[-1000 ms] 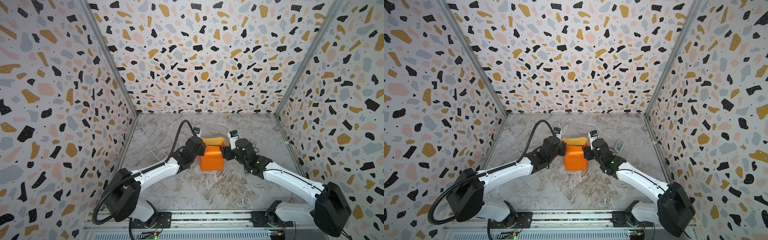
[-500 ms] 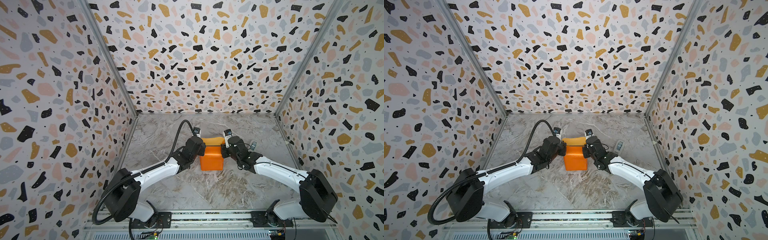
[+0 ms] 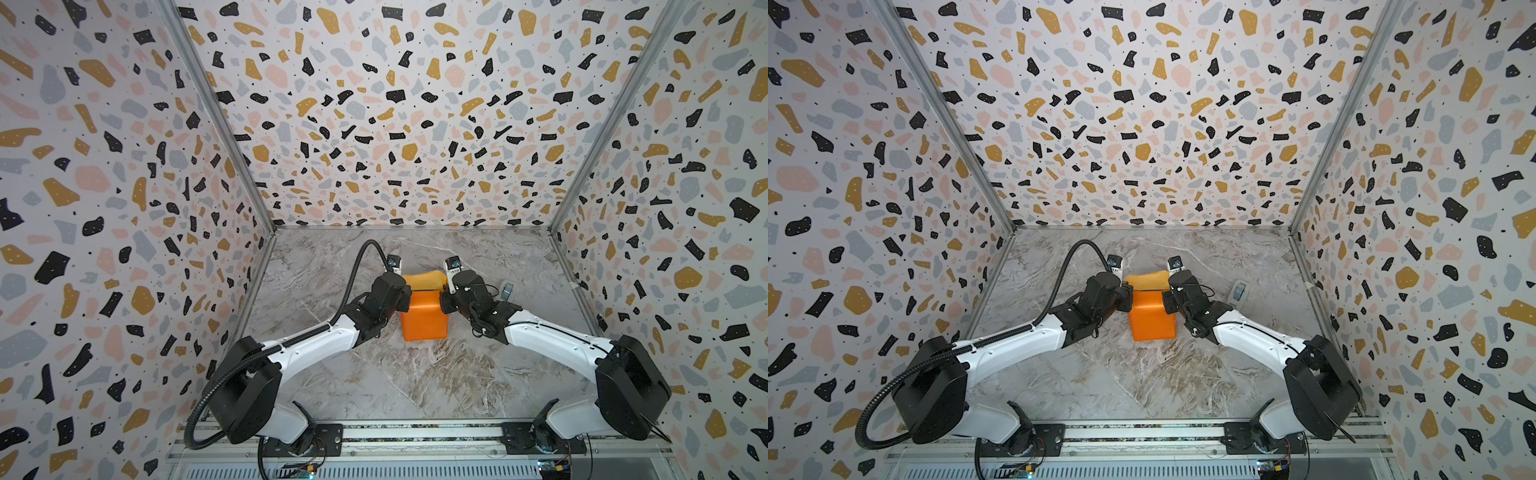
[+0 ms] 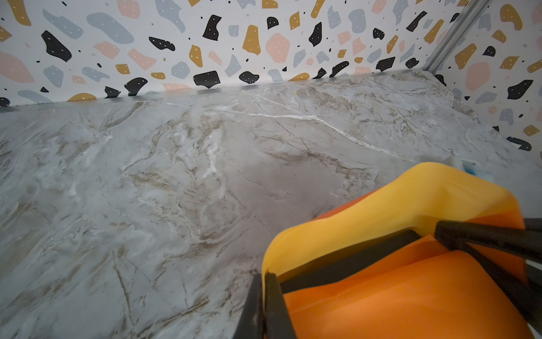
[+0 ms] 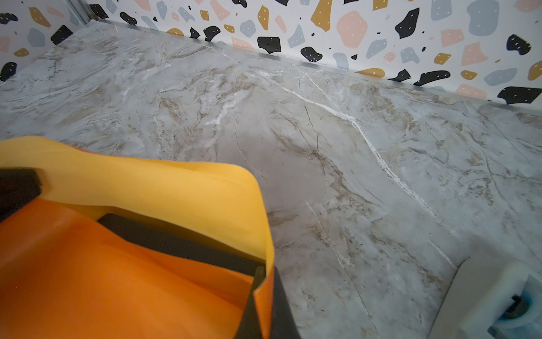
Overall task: Wrap a gift box in wrapping paper
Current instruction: Fold the wrapping paper for the gift box.
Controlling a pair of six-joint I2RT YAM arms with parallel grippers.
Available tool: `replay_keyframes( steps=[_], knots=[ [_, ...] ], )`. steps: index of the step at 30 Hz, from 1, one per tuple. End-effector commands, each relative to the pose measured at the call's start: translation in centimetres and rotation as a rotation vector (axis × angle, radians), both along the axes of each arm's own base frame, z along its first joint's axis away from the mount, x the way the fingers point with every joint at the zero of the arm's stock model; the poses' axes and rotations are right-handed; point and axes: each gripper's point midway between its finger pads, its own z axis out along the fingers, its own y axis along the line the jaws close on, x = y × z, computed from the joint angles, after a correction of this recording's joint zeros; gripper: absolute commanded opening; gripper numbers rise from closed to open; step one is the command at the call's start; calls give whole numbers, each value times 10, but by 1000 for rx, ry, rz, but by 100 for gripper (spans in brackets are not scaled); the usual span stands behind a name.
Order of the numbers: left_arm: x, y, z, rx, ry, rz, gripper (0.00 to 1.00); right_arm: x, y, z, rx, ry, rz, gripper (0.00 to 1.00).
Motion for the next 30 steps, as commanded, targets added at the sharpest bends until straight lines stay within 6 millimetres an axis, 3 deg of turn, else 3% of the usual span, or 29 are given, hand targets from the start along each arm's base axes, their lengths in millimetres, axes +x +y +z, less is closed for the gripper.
replay_keyframes(
  steps=[1,5,9,12,16,22,30],
  knots=[
    [1,-2,19,-54,-43,3,0,1,1,12,6,-21,-8,0],
    [-1,4,26,-69,-57,22,33,-1,-1,13,13,-27,-9,0],
    [-9,7,25,-91,-51,12,54,-3,-1,10,17,-18,-4,0],
    [-17,3,9,-115,-1,-25,65,-5,-2,8,20,-14,-3,0],
    [-18,-8,-5,-136,40,-60,70,-8,-2,11,37,-15,1,0],
    [-10,-8,-18,-70,55,-49,67,-12,-2,15,50,-14,14,3],
    [-12,-3,-40,-27,84,-42,67,-16,3,40,137,-13,96,21]
  ],
)
